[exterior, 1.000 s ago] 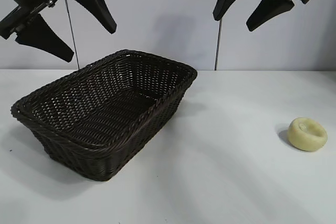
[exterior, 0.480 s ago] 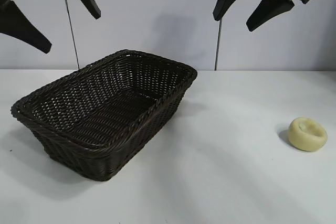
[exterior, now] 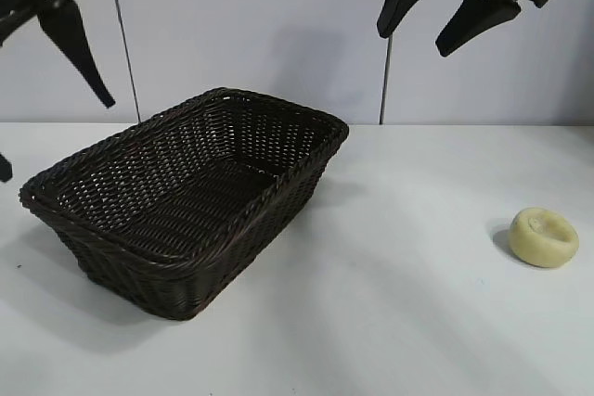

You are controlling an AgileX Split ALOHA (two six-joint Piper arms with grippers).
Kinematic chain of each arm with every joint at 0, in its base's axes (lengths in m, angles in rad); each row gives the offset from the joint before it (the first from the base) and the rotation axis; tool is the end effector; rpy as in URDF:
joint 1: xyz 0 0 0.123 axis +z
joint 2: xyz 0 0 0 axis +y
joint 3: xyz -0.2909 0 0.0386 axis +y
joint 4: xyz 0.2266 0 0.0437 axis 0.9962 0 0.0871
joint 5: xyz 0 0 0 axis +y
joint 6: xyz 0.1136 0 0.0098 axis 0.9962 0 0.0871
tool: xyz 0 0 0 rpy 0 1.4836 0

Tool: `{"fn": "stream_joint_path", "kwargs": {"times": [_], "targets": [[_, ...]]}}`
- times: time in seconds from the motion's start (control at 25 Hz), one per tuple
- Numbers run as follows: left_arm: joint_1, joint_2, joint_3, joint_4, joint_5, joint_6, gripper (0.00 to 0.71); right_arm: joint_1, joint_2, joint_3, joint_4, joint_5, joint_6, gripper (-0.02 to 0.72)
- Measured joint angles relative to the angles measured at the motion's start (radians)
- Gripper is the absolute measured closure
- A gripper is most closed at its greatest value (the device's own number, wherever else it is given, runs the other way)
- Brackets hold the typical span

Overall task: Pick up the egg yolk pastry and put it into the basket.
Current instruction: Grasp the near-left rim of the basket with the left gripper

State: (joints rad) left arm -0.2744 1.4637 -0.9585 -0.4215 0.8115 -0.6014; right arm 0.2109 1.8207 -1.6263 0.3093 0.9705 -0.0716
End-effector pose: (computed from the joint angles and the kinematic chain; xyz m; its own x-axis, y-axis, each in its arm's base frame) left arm 0.2485 -0.1051 0.2441 -0.8409 -0.5409 -0.0190 -0.4710 0.7487 -0.4665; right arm 0.3797 0.1106 0.2984 -0.8803 -0.0827 -0.4672 -0.2311 0.9347 0.2699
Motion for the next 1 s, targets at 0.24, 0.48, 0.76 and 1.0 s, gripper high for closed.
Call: {"fn": "stream_joint_path", "kwargs": {"times": [0.24, 0.48, 0.76, 1.0], "targets": [[0.000, 0.000, 0.091, 0.000, -0.132, -0.101, 0.124, 0.000, 0.000, 0.000, 0.000, 0.000, 0.000, 0.207], [0.000, 0.001, 0.131, -0.001, -0.221, -0.148, 0.124, 0.000, 0.000, 0.000, 0.000, 0.001, 0.000, 0.207], [-0.038, 0.076, 0.132, -0.001, -0.290, -0.149, 0.124, 0.000, 0.000, 0.000, 0.000, 0.001, 0.000, 0.207], [-0.069, 0.183, 0.132, -0.005, -0.379, -0.151, 0.124, 0.000, 0.000, 0.000, 0.000, 0.002, 0.000, 0.207]]}}
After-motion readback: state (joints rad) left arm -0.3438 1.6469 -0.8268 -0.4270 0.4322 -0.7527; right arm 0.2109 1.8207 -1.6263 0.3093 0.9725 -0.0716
